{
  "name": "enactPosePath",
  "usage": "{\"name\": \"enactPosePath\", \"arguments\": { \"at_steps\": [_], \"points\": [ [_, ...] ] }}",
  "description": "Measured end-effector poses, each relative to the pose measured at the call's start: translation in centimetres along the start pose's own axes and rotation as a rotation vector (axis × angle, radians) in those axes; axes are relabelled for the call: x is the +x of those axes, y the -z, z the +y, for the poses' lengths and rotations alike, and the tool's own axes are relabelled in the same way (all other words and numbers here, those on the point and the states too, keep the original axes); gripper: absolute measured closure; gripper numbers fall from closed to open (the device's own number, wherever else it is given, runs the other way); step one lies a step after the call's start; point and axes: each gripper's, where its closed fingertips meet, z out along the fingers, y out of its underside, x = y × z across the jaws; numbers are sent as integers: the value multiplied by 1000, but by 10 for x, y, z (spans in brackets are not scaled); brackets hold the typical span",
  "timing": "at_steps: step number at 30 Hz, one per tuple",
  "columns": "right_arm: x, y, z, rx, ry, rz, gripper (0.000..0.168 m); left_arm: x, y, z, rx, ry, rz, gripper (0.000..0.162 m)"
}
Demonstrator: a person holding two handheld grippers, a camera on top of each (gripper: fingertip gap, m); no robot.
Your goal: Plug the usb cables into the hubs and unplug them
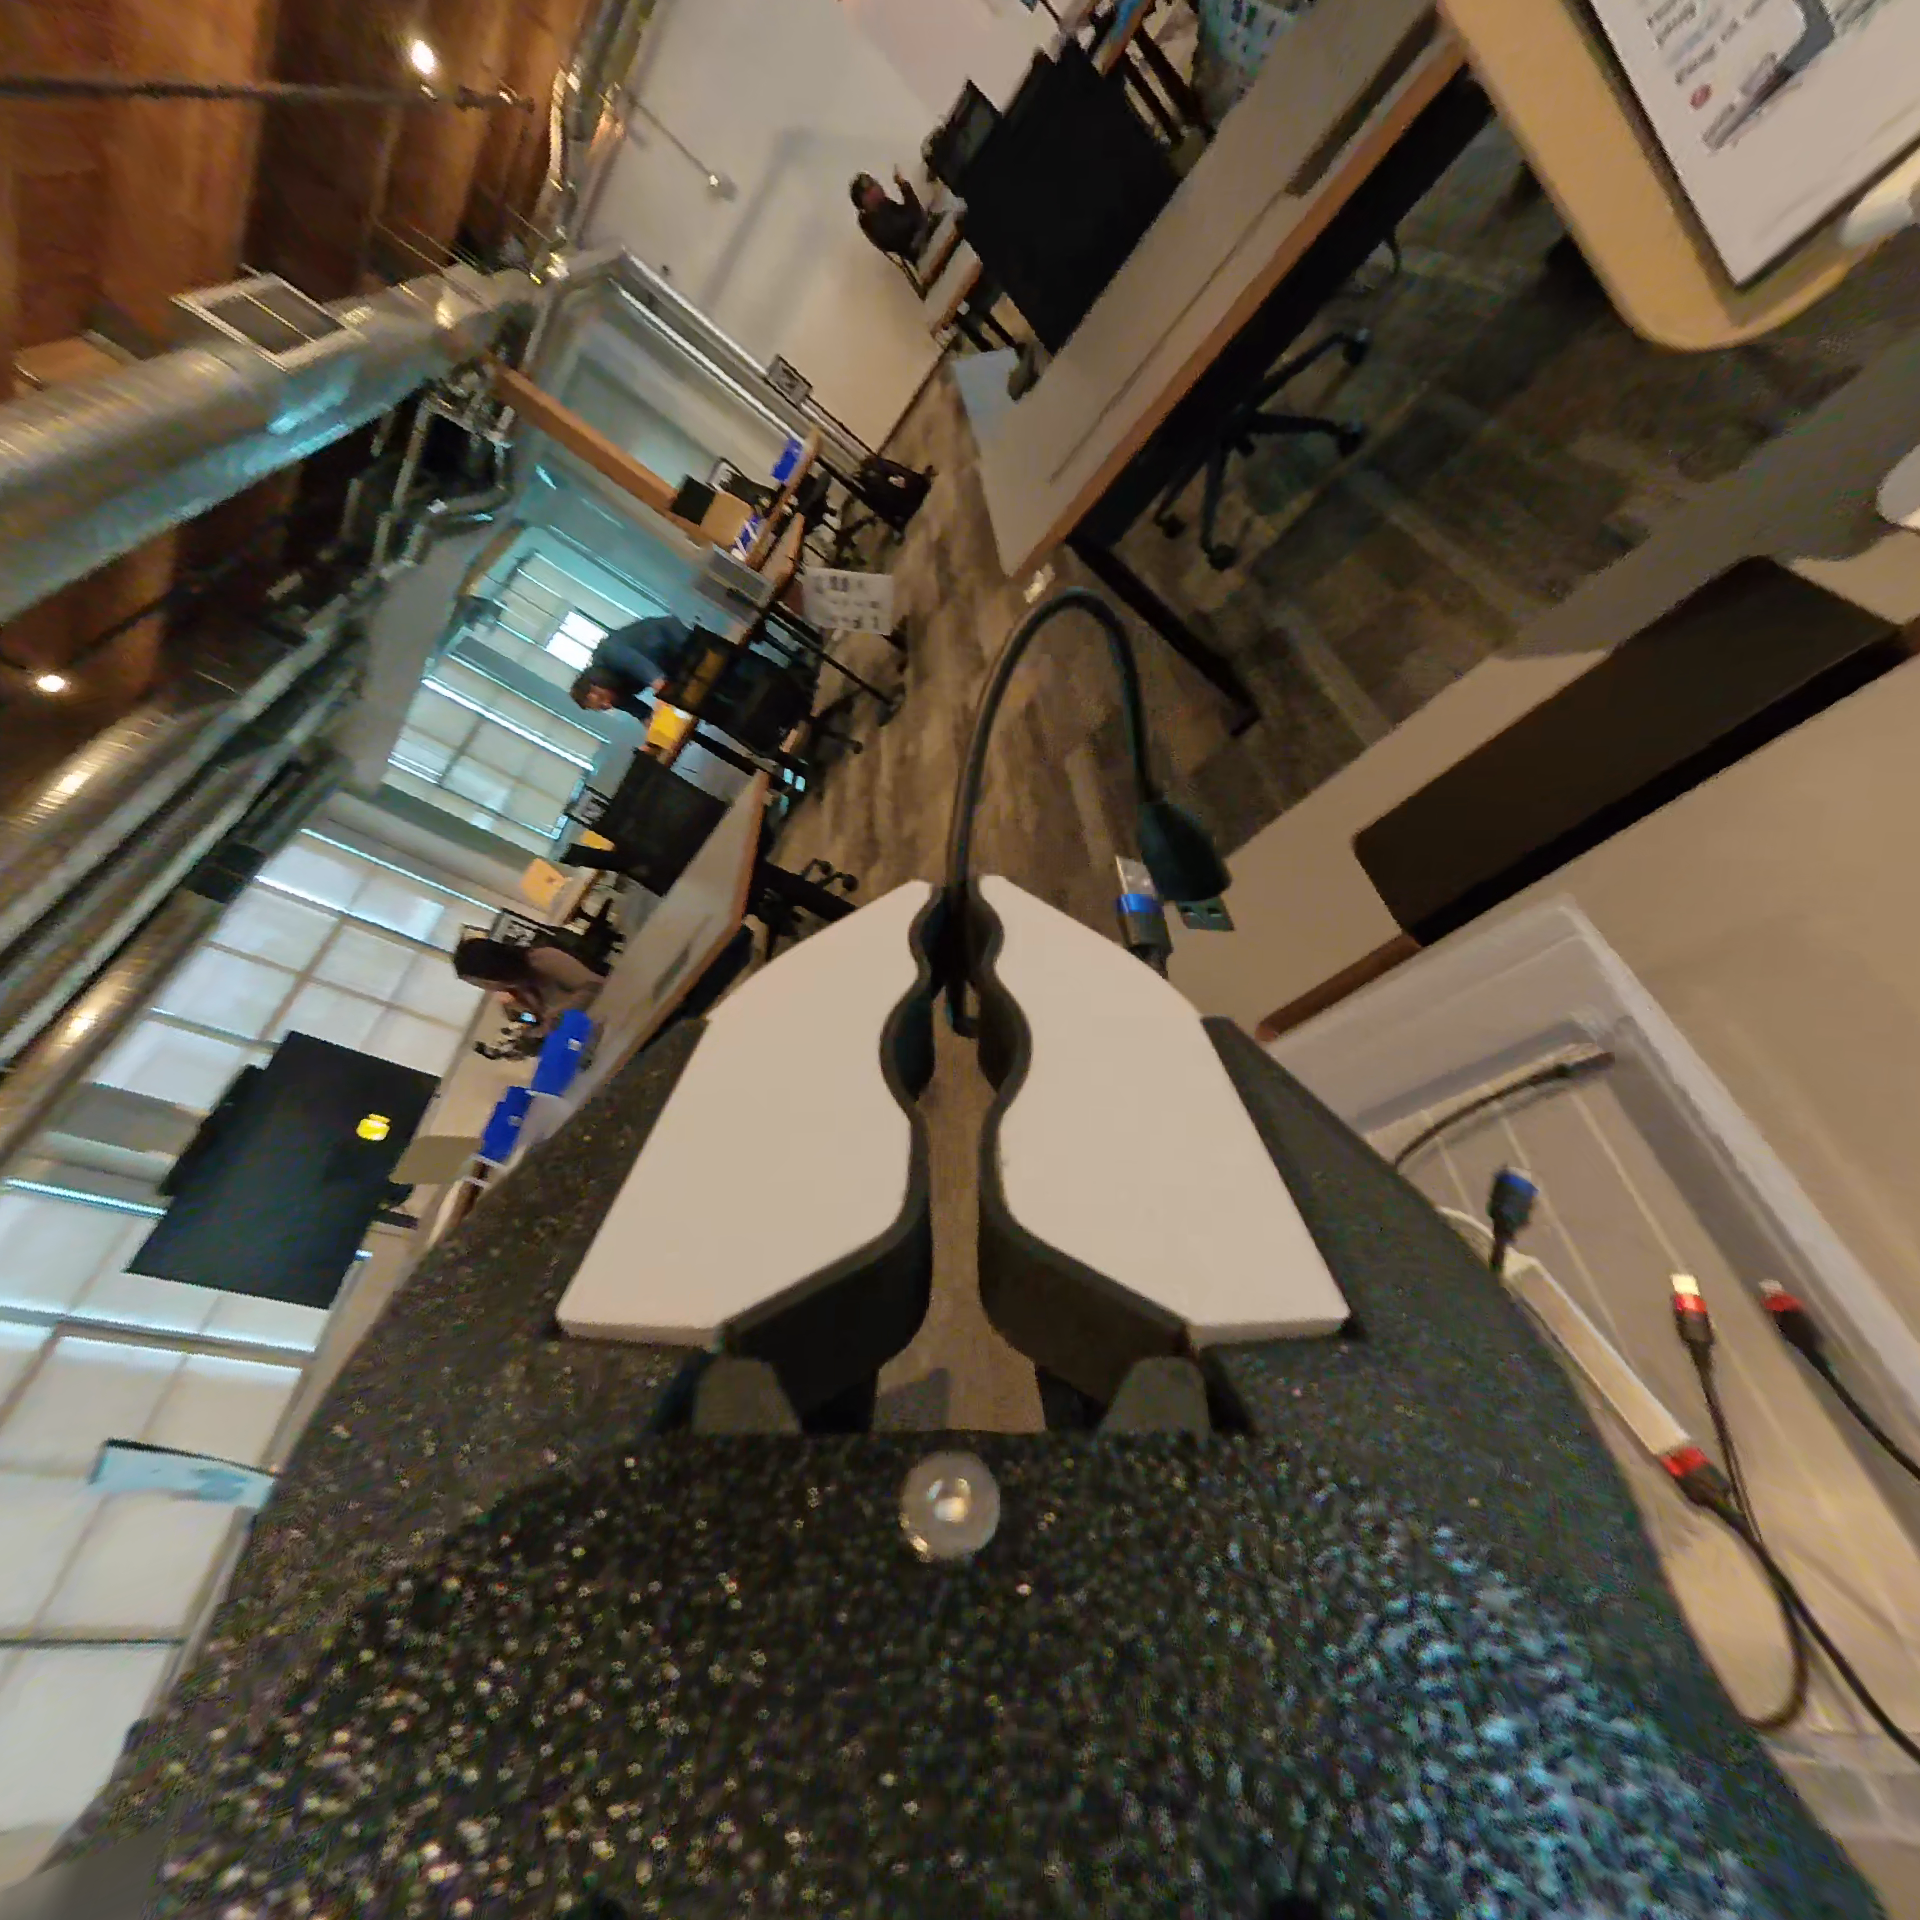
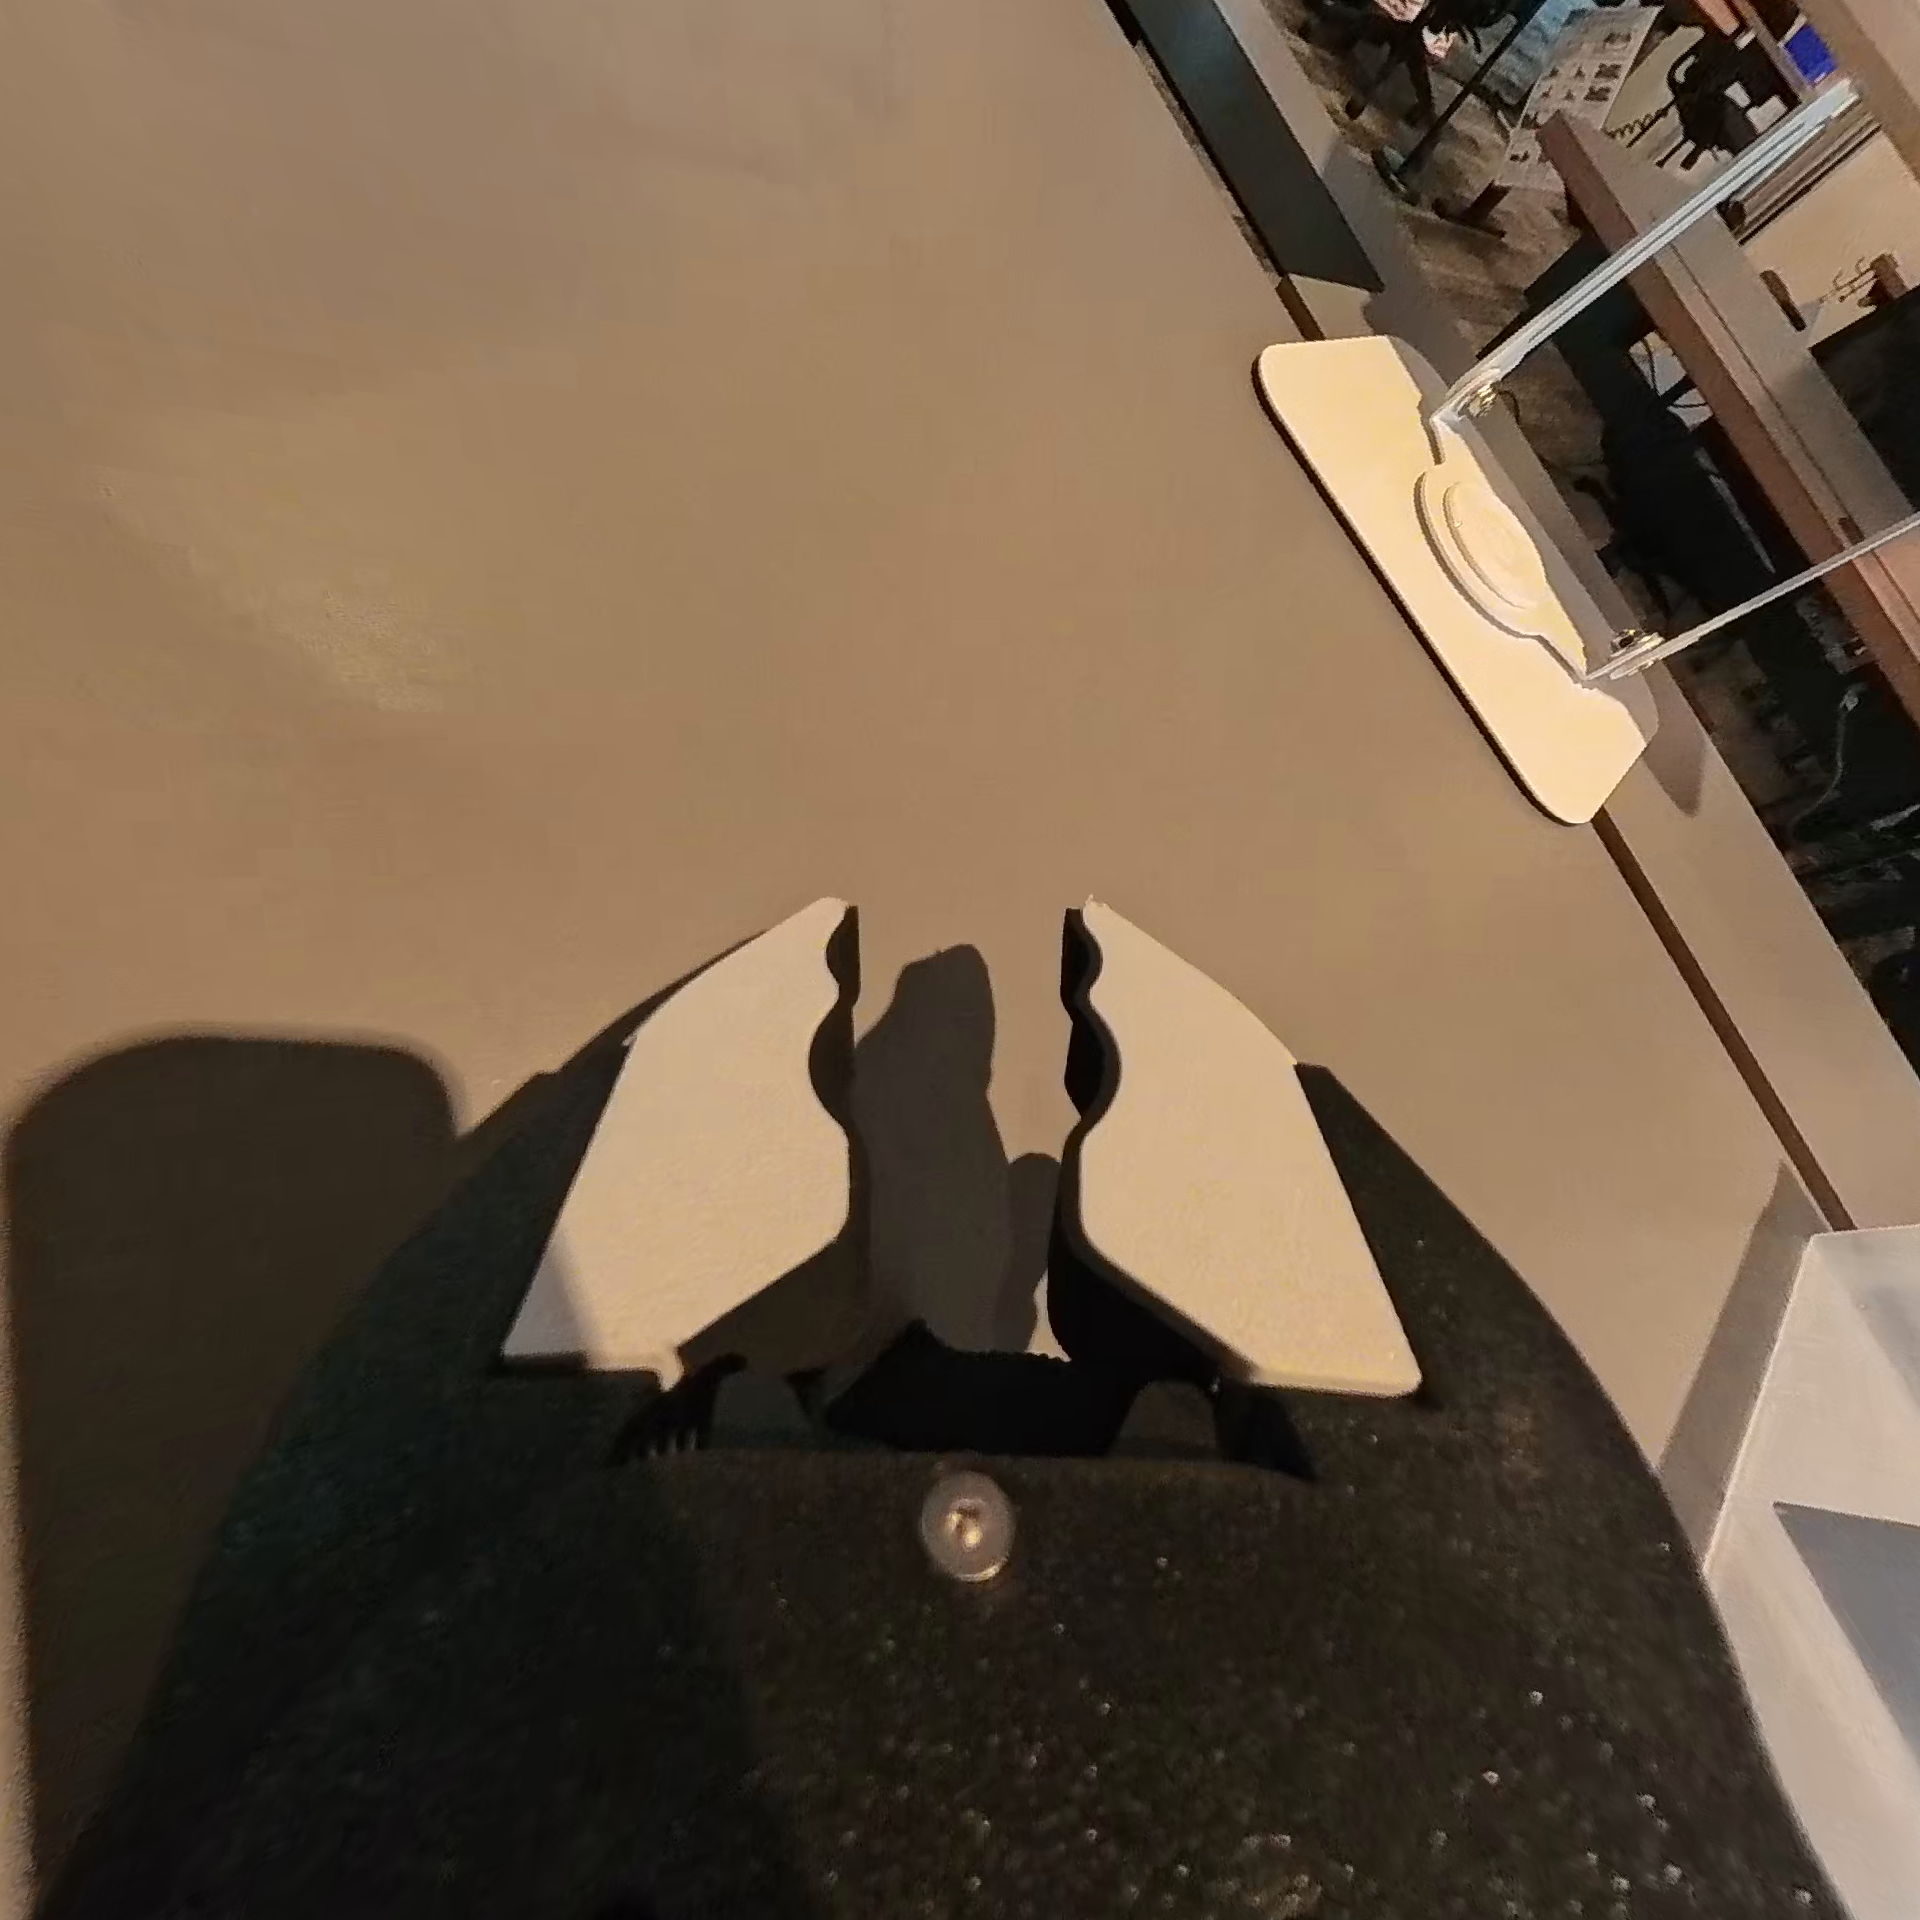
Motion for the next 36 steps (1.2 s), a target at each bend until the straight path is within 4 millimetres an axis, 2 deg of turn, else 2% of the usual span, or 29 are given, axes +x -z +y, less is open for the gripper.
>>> {"name": "enactPosePath", "arguments": {
  "at_steps": [2,5,11,14,17,20,24,29,32,36],
  "points": [
    [0,0,0,1,0,-4,131,-5,6,-10,21,5,-1,160],
    [-1,0,0,3,2,-6,131,6,2,-7,-6,-10,35,160],
    [-3,-2,-4,5,-4,-22,129,51,-11,29,-55,57,185,159],
    [-17,-9,-23,36,-35,-104,129,70,-9,45,-39,122,241,159],
    [-32,-17,-56,69,8,-172,129,93,-7,57,6,226,304,159],
    [-44,-26,-100,122,96,-199,129,116,-12,73,63,325,330,160],
    [-63,-43,-162,197,181,-242,129,131,-23,88,125,418,325,160],
    [-79,-75,-233,257,275,-284,129,121,-27,72,240,468,326,160],
    [-85,-98,-267,273,231,-349,129,106,-27,59,311,479,314,160],
    [-78,-126,-303,306,119,-388,130,86,-23,50,413,527,288,160]
  ]
}}
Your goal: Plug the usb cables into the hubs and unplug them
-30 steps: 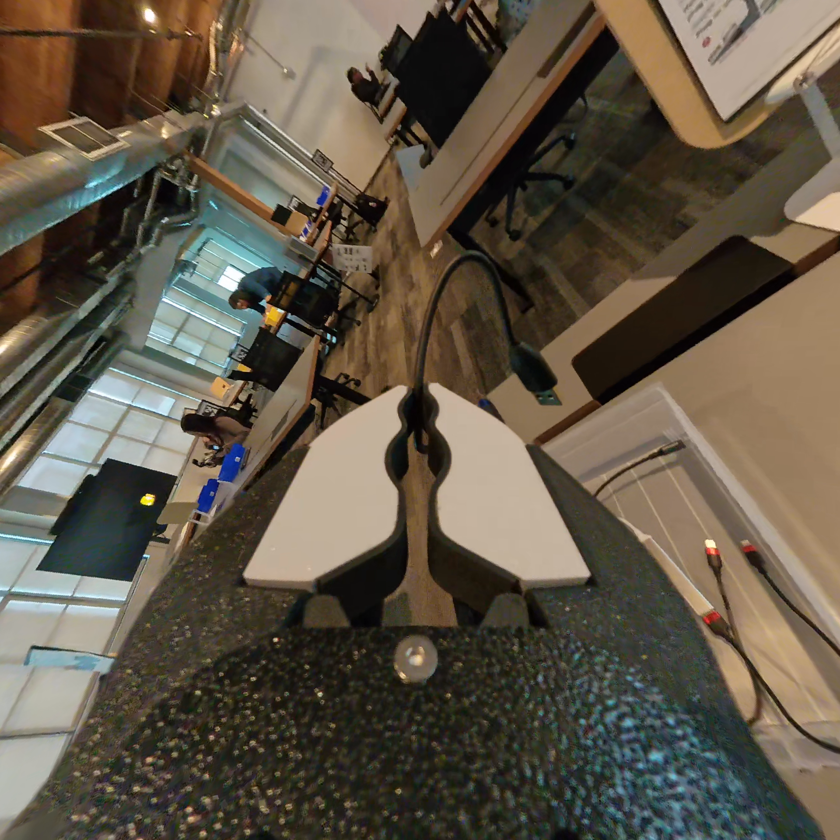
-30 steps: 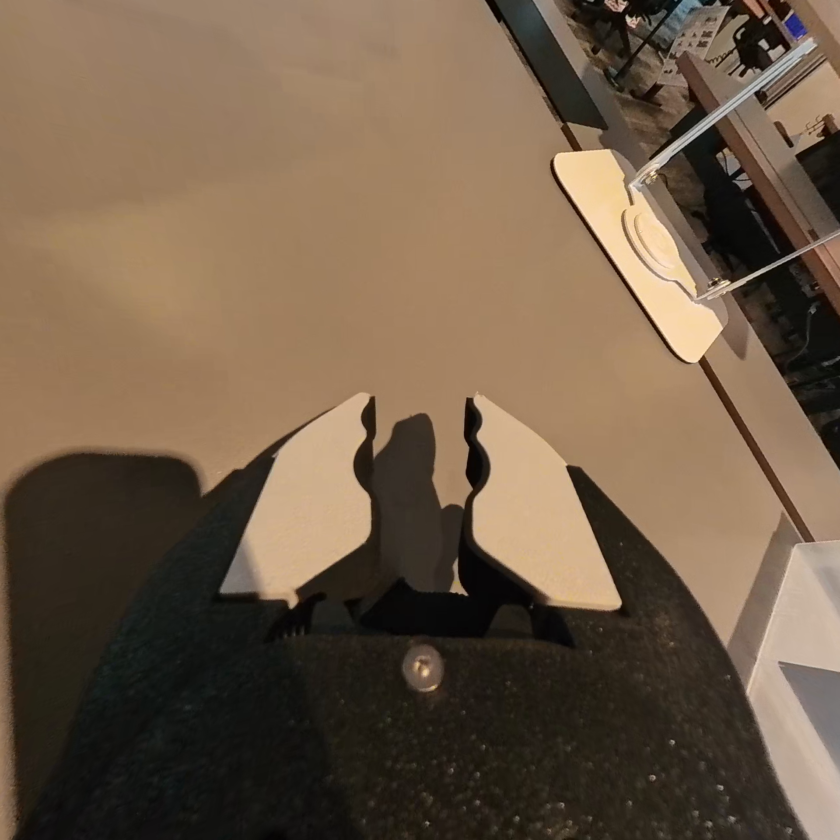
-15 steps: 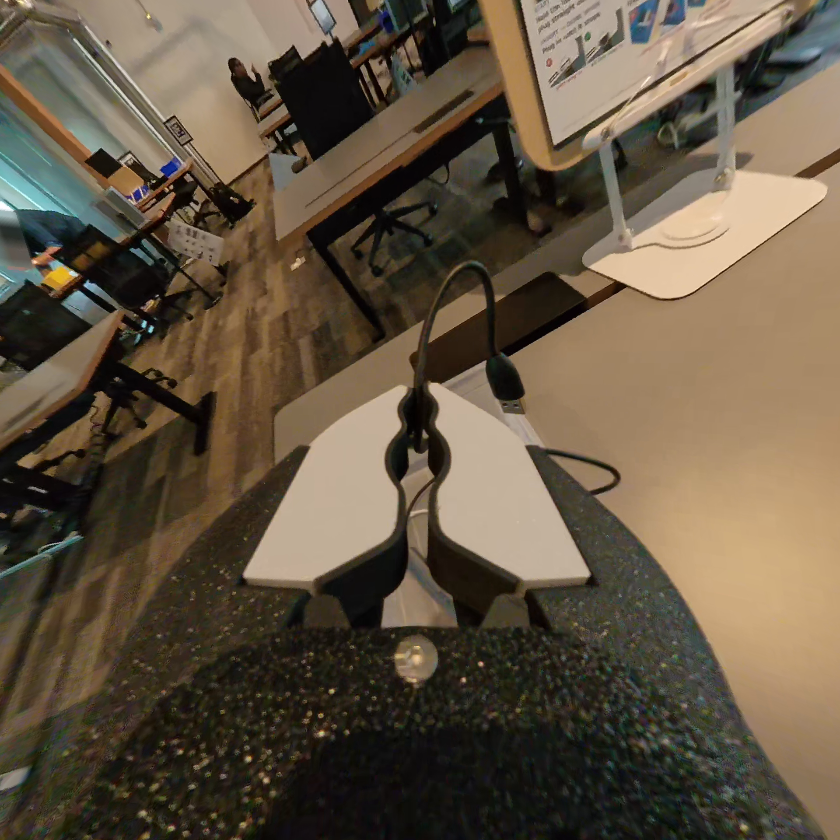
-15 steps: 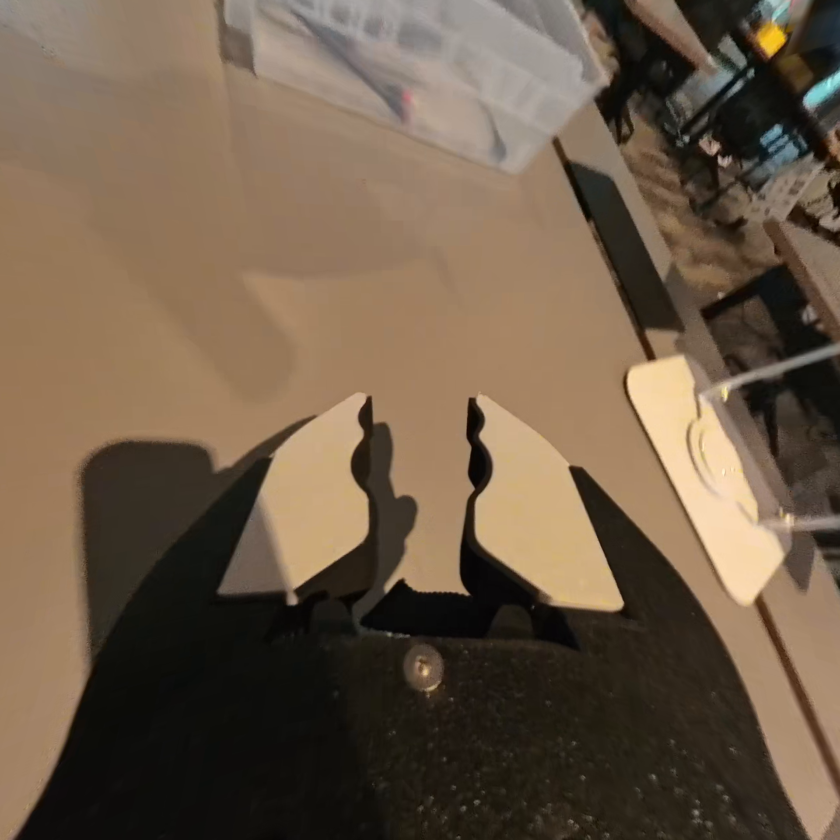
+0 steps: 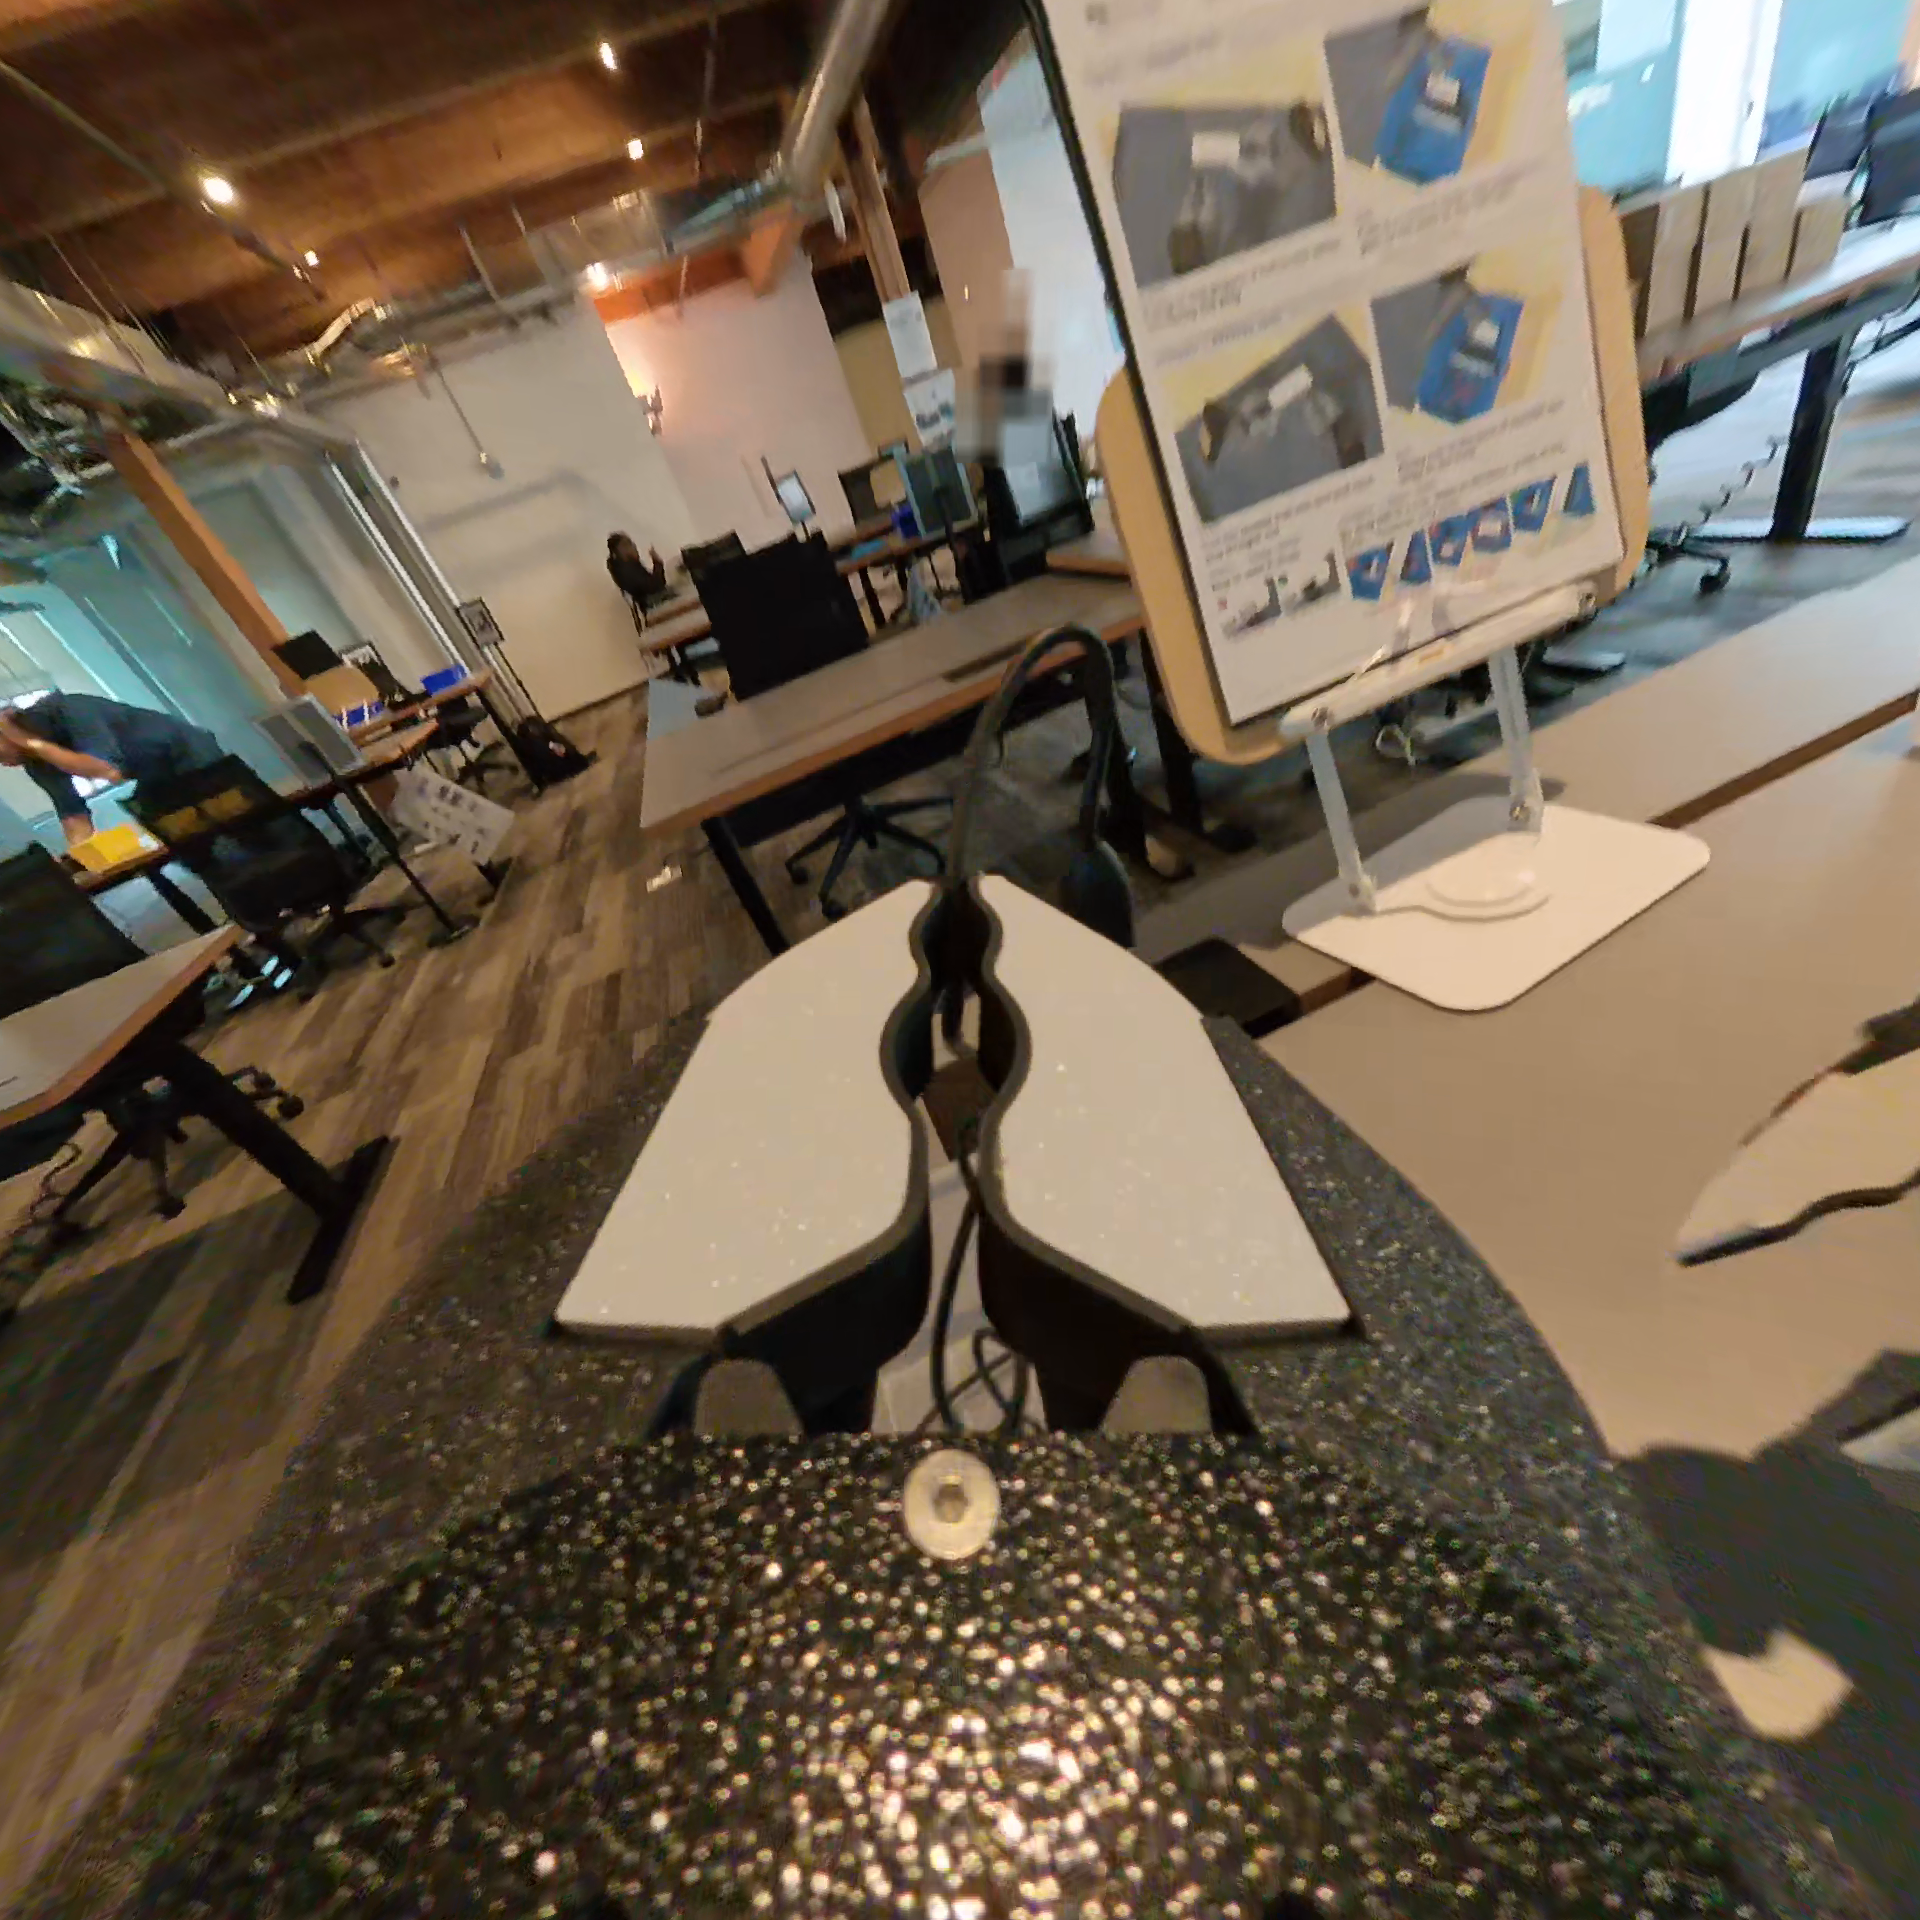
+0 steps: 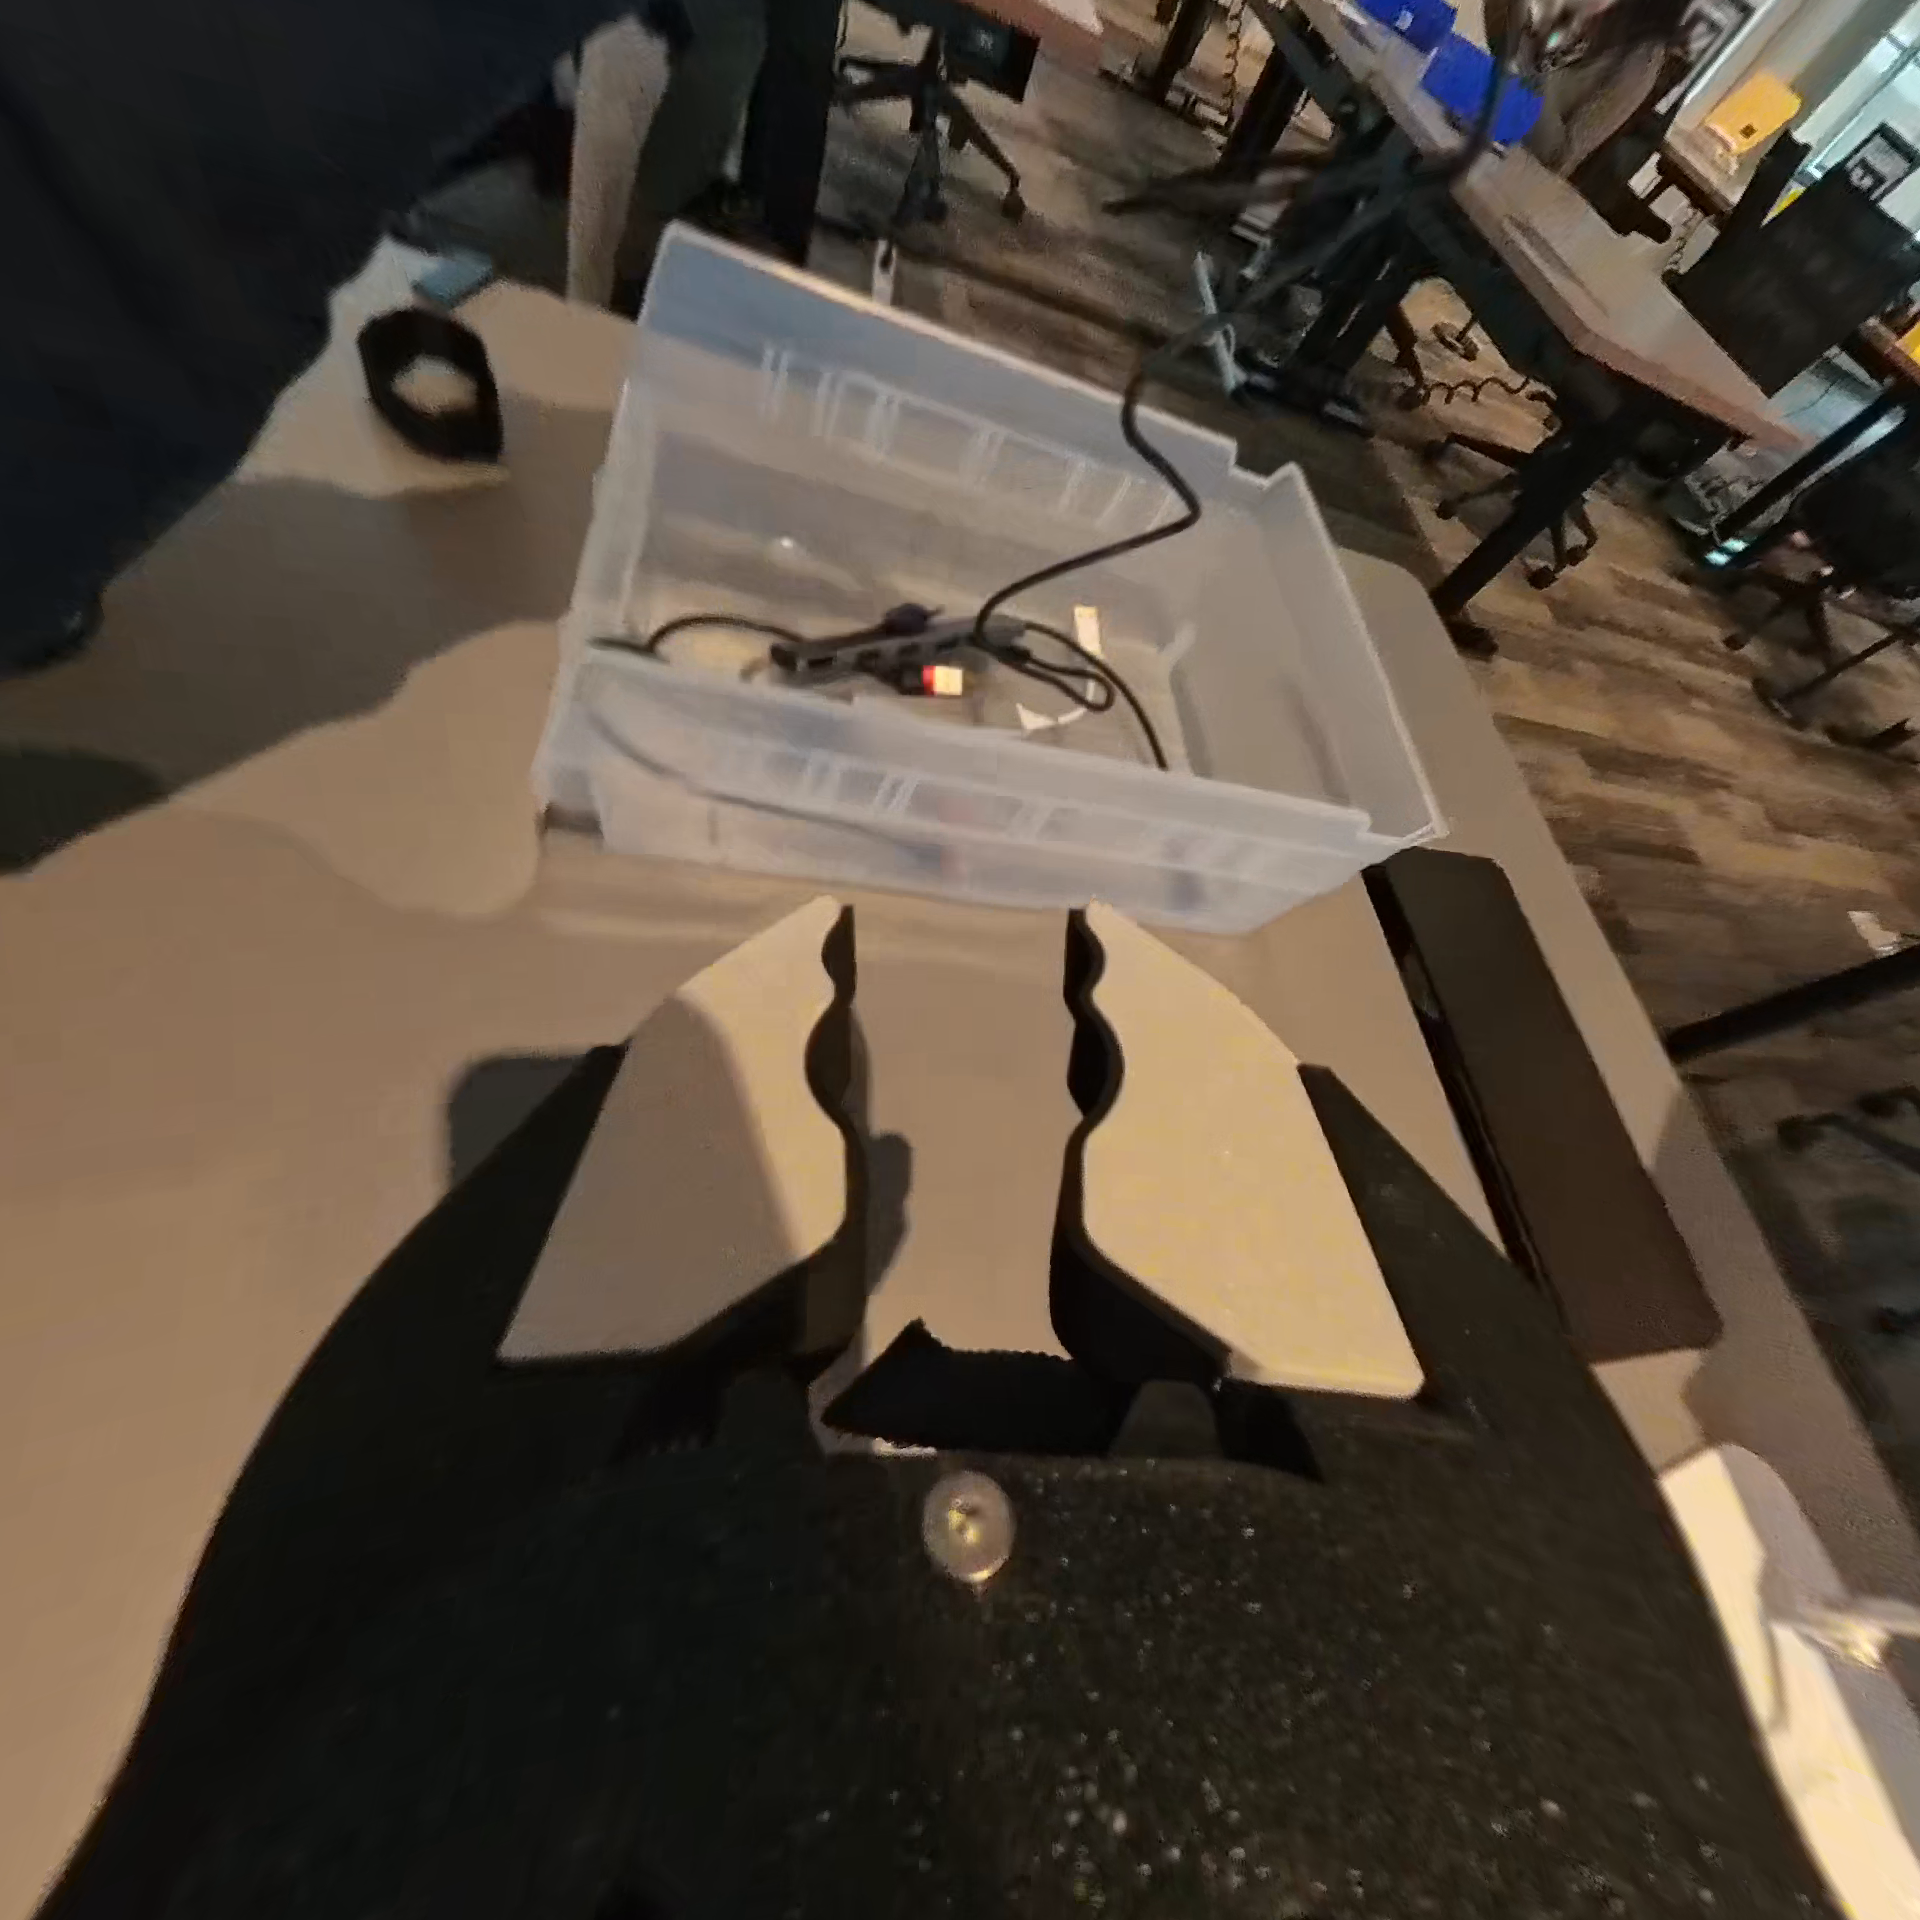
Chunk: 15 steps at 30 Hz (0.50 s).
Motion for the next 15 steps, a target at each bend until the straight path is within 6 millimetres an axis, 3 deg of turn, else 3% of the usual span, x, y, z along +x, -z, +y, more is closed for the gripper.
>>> {"name": "enactPosePath", "arguments": {
  "at_steps": [3,7,11,15],
  "points": [
    [8,-10,-7,37,-86,-19,130,3,4,-10,73,25,43,160],
    [4,-4,-1,61,-98,-4,130,13,11,-34,129,14,80,160],
    [-8,19,18,85,-99,24,131,42,19,-66,185,-27,116,159],
    [-17,56,47,111,-98,75,133,81,25,-94,223,-91,137,160]
  ]
}}
